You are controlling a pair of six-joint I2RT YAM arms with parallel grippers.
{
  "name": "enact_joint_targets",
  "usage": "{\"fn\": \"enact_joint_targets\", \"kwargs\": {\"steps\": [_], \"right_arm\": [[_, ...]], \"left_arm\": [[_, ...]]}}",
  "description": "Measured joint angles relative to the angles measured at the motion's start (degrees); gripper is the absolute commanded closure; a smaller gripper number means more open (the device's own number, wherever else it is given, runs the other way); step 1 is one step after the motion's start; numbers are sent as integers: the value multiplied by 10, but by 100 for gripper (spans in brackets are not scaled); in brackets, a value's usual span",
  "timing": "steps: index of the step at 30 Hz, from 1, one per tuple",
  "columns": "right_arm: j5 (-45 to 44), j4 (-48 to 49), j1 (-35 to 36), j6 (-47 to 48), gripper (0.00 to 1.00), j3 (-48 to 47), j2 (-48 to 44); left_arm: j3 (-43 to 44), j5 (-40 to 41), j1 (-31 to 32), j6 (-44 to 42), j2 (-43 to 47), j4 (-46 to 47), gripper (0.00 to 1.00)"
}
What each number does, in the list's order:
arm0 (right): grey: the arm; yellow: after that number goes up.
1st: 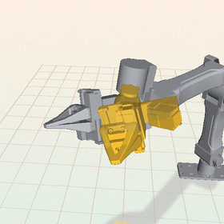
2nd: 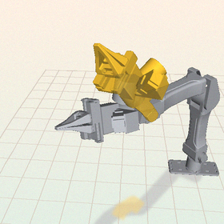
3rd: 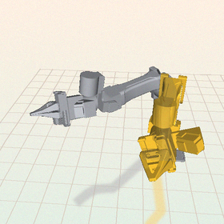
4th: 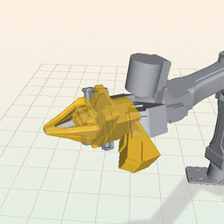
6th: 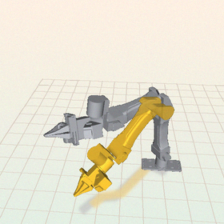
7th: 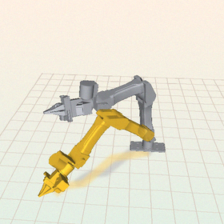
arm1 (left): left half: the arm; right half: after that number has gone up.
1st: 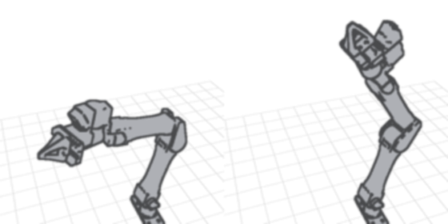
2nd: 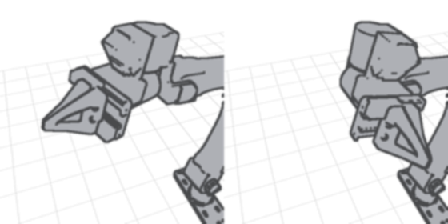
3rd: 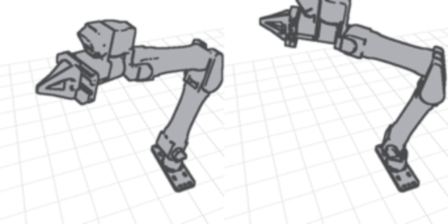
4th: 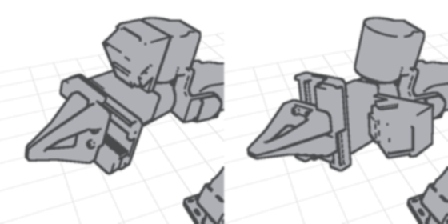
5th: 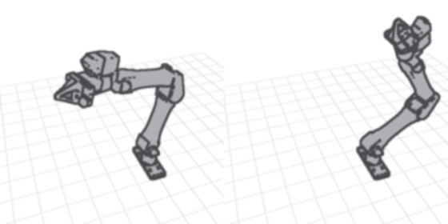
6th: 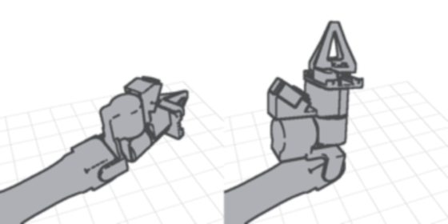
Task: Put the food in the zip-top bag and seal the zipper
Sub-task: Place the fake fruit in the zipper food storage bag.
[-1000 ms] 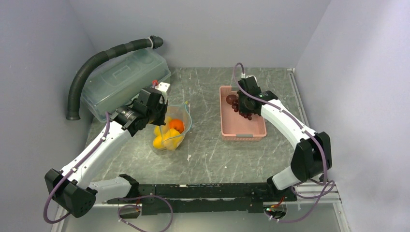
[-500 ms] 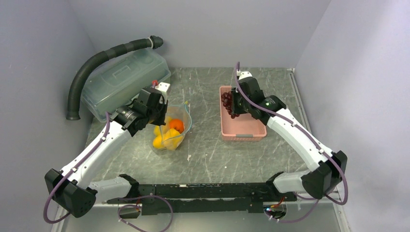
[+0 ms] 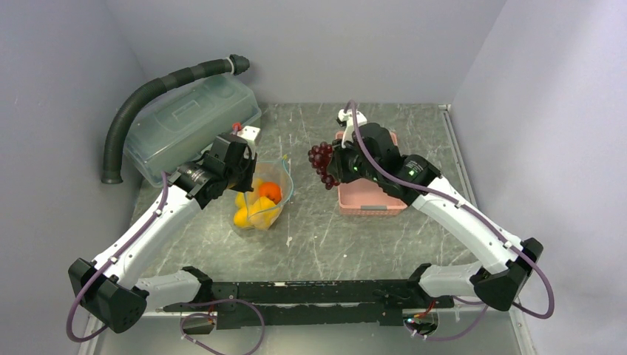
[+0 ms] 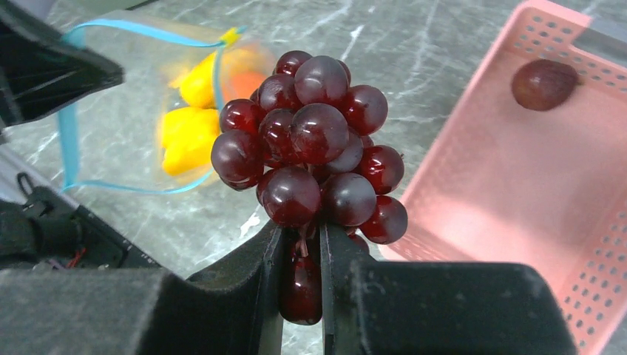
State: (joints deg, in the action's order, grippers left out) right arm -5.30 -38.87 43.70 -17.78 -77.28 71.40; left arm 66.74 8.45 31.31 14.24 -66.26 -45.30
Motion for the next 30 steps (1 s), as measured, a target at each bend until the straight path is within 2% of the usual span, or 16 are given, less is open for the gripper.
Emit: {"fn": "enact_joint_targets", "kwargs": {"steps": [16, 30], "right_arm": [[43, 24, 107, 2, 100, -75, 18], [25, 28, 128, -49, 100, -115, 137]], "left_arm": [[0, 0, 0, 0, 0, 0, 100], [0, 0, 0, 0, 0, 0, 100]]}}
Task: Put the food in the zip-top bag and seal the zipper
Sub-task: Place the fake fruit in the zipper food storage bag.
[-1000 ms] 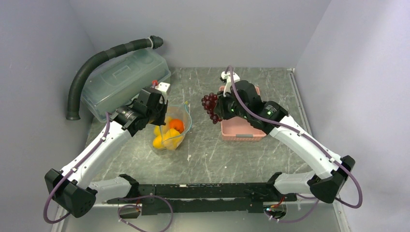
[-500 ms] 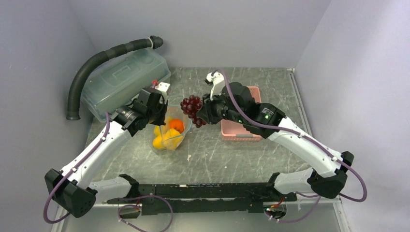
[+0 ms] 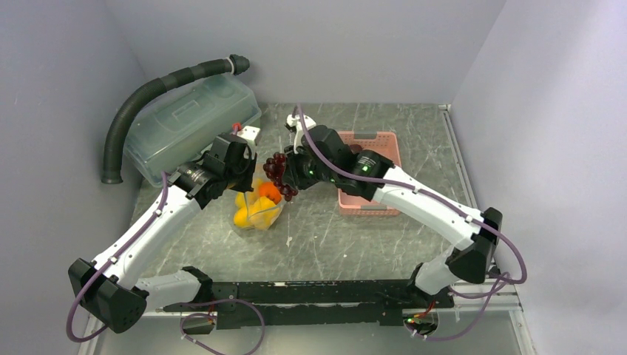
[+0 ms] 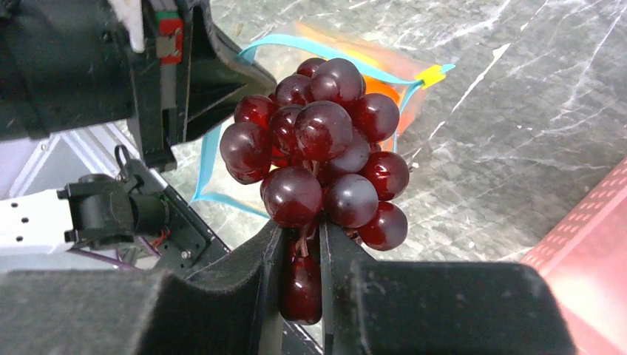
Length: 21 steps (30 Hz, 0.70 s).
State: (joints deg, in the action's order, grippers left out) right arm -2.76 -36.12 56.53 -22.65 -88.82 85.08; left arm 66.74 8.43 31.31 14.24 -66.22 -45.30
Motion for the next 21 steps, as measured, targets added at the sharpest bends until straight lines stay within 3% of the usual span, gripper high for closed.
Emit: {"fn": "enact_joint_targets", "kwargs": {"steps": [21], "right_arm": [[-10, 41, 12, -80, 100, -21, 103]], "left_arm": [[0, -1, 0, 0, 4, 0, 100]]}}
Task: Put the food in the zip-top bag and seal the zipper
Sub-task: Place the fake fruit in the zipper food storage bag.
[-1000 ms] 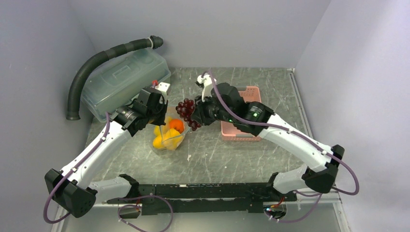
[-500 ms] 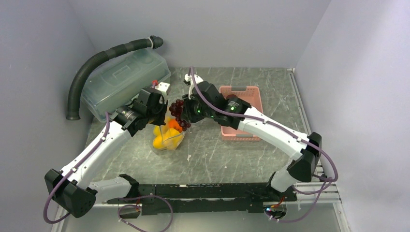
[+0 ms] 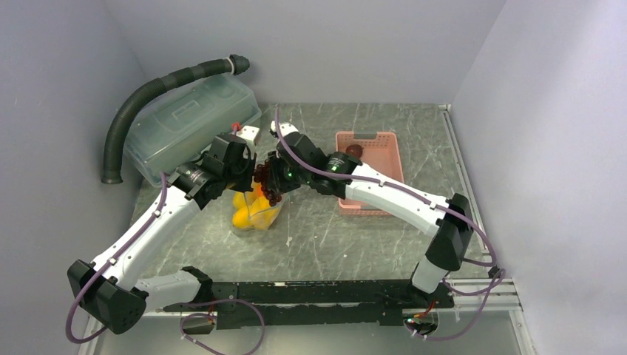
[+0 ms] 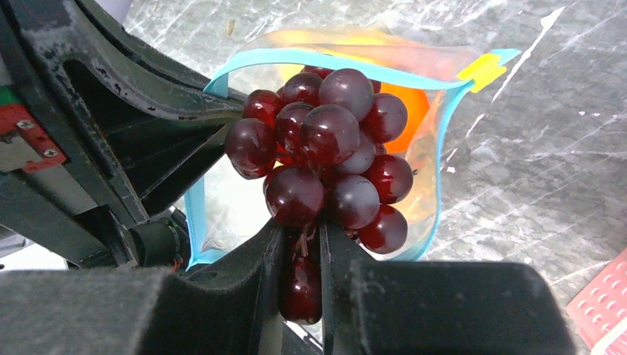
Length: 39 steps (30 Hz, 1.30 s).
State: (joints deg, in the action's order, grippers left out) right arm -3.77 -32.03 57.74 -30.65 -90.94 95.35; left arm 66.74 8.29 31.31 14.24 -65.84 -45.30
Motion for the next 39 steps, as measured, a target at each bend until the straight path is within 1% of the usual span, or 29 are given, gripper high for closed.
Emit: {"fn": "enact_joint_targets", "kwargs": {"steps": [7, 19, 26, 28, 31, 33, 37, 39], "right_arm": [[-17, -1, 25, 2, 100, 2, 8], [-46, -3, 59, 4, 100, 41, 8], [-80, -7, 58, -1, 92, 39, 16], [-89, -9, 55, -4, 87, 24, 29], [-93, -9, 49, -5, 73, -3, 51], [-92, -9, 42, -6, 61, -17, 62], [-99, -10, 31, -12, 43, -52, 84], [-107, -14, 25, -12, 38, -61, 89]], "left_arm": [[0, 0, 0, 0, 0, 0, 100], [0, 1, 0, 0, 0, 0, 100], [0, 1, 0, 0, 0, 0, 100], [0, 1, 0, 0, 0, 0, 100], [0, 1, 0, 0, 0, 0, 100], [0, 3, -1, 1, 0, 1, 100], [0, 9, -6, 5, 0, 0, 100], [0, 12, -7, 5, 2, 1, 100]]}}
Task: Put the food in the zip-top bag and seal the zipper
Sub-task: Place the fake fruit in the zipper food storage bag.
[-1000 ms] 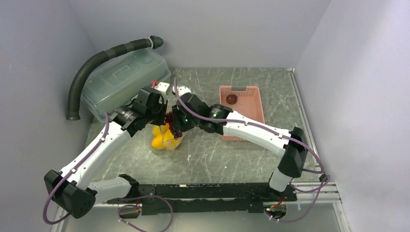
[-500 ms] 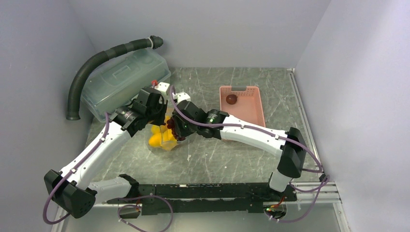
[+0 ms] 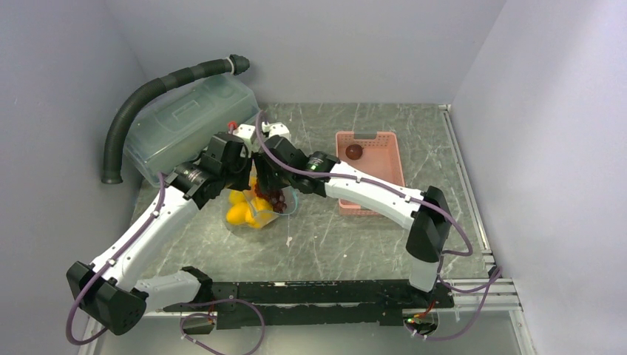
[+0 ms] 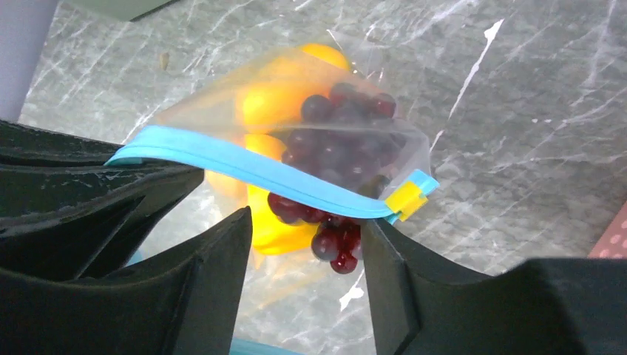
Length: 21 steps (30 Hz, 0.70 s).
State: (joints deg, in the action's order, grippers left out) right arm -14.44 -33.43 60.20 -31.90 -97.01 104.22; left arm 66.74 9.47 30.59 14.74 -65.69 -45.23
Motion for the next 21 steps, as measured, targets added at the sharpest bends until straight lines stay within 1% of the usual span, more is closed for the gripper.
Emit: {"fn": "enact_joint_targets", "kwargs": {"steps": [7, 10, 16, 21], "right_arm": [[-10, -7, -4, -2, 34, -1, -1], [-9, -2, -4, -3, 34, 16, -16], [0, 9, 3, -7, 34, 70, -98], [9, 35, 3, -24, 32, 134, -178]], "left_arm": [[0, 0, 0, -1, 3, 0, 100], [0, -2, 2, -1, 3, 0, 100], [0, -6, 3, -3, 2, 0, 100], [0, -6, 3, -3, 2, 0, 100]]}}
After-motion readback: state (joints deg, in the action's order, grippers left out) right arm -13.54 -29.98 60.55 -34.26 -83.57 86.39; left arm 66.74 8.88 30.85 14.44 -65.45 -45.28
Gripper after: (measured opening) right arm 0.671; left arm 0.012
